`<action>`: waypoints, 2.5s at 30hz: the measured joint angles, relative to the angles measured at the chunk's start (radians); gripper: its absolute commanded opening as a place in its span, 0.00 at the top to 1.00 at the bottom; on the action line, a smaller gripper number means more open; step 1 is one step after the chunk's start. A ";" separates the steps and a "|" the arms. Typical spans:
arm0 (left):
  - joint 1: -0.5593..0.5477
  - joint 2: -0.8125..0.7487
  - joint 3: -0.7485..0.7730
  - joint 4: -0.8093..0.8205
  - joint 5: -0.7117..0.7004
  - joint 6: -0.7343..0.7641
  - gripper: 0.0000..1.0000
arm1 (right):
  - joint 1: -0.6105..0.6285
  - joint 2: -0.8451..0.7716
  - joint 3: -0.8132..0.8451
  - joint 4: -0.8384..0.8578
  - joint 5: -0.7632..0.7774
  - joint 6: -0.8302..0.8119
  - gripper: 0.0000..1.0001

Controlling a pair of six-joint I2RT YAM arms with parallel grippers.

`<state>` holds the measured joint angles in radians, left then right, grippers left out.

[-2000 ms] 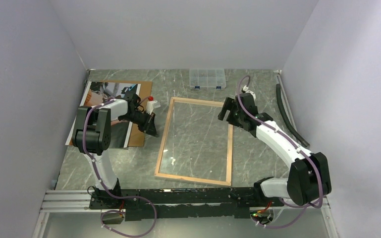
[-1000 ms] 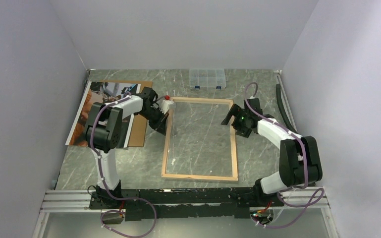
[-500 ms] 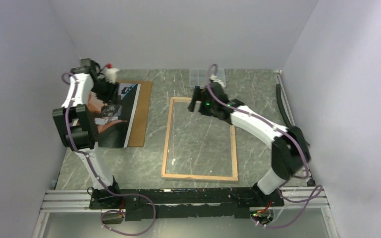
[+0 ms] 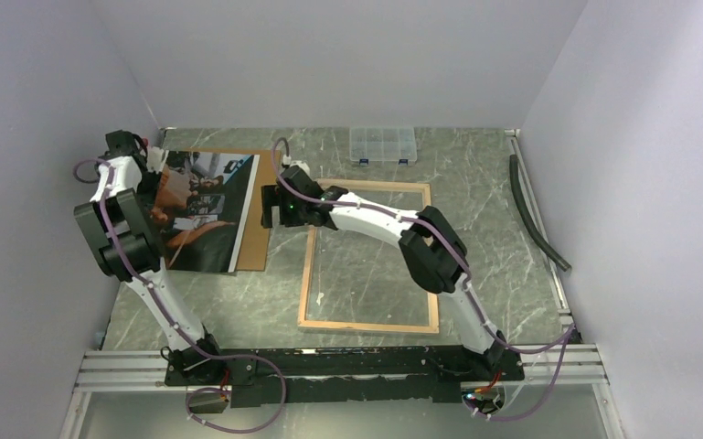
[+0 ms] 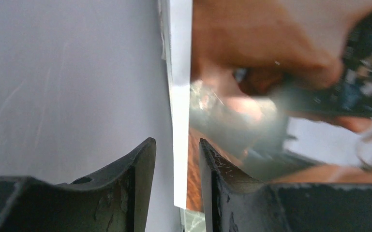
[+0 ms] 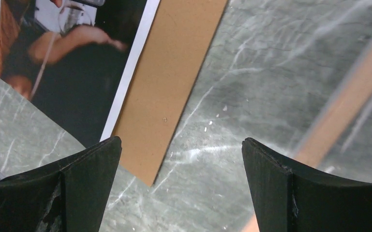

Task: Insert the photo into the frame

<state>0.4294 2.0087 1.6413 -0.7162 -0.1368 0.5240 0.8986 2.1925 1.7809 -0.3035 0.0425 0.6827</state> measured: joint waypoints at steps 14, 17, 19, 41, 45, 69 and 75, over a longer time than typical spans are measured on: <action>0.007 0.112 -0.106 0.234 -0.124 0.034 0.56 | 0.008 0.145 0.072 -0.001 -0.007 -0.006 0.00; -0.002 0.084 -0.152 0.256 -0.105 0.039 0.56 | 0.004 0.145 0.072 0.006 -0.008 -0.007 0.00; -0.016 0.048 -0.201 0.259 -0.080 0.041 0.56 | 0.002 0.146 0.072 0.007 -0.011 -0.006 0.00; -0.034 -0.024 -0.028 0.141 -0.011 0.061 0.57 | -0.025 0.146 0.044 0.074 -0.025 0.008 0.02; -0.005 0.014 -0.077 0.220 -0.089 0.070 0.57 | -0.032 0.146 0.043 0.082 -0.026 0.011 0.02; -0.002 0.023 -0.245 0.286 -0.096 0.075 0.58 | -0.024 -0.090 -0.267 0.168 -0.237 0.172 0.19; -0.002 0.023 -0.245 0.286 -0.096 0.075 0.58 | -0.018 -0.049 -0.269 0.188 -0.355 0.227 0.19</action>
<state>0.4274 2.0315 1.3964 -0.4297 -0.2329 0.5987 0.8803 2.1437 1.5124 -0.1158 -0.3122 0.9096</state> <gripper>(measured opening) 0.420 0.811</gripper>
